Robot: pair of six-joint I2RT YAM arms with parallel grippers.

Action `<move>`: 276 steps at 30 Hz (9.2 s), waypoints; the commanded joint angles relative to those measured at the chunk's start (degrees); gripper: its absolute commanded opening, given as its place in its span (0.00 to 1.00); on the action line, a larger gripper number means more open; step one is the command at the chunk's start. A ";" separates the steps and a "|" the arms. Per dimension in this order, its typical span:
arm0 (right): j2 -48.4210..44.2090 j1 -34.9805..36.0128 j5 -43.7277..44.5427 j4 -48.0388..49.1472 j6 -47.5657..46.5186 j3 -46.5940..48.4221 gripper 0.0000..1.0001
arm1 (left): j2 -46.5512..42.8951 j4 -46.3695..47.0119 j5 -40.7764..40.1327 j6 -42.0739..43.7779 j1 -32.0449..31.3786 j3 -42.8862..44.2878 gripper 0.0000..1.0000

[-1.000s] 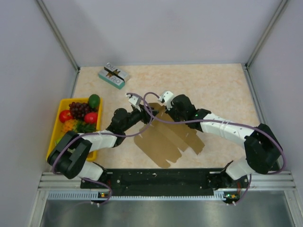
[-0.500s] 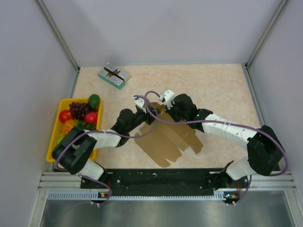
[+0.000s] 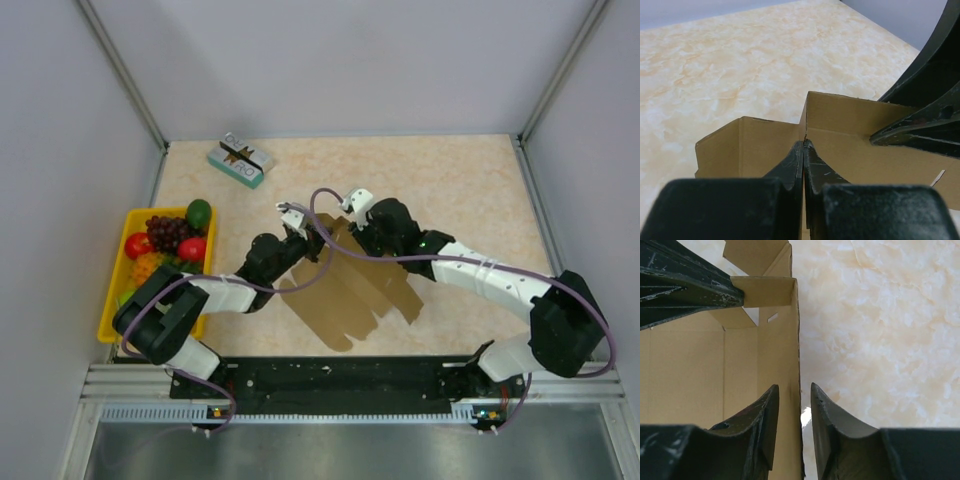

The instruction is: Fold the paper box

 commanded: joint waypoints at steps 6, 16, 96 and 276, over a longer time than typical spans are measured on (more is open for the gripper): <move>-5.93 0.77 1.53 -0.94 1.62 -0.86 0.29 | -0.51 9.20 -0.34 0.61 -0.29 -2.98 0.00; -5.84 4.37 6.09 1.33 -2.33 -2.62 0.06 | -0.69 13.66 -0.87 -1.76 -0.20 -5.53 0.00; 16.75 30.48 39.07 49.24 -55.51 -19.23 0.00 | -10.45 -27.10 24.18 -22.25 24.41 -7.55 0.41; -12.16 25.48 27.02 1.15 -0.48 -7.57 0.70 | -38.66 -51.36 -0.10 -23.65 11.66 -9.05 0.72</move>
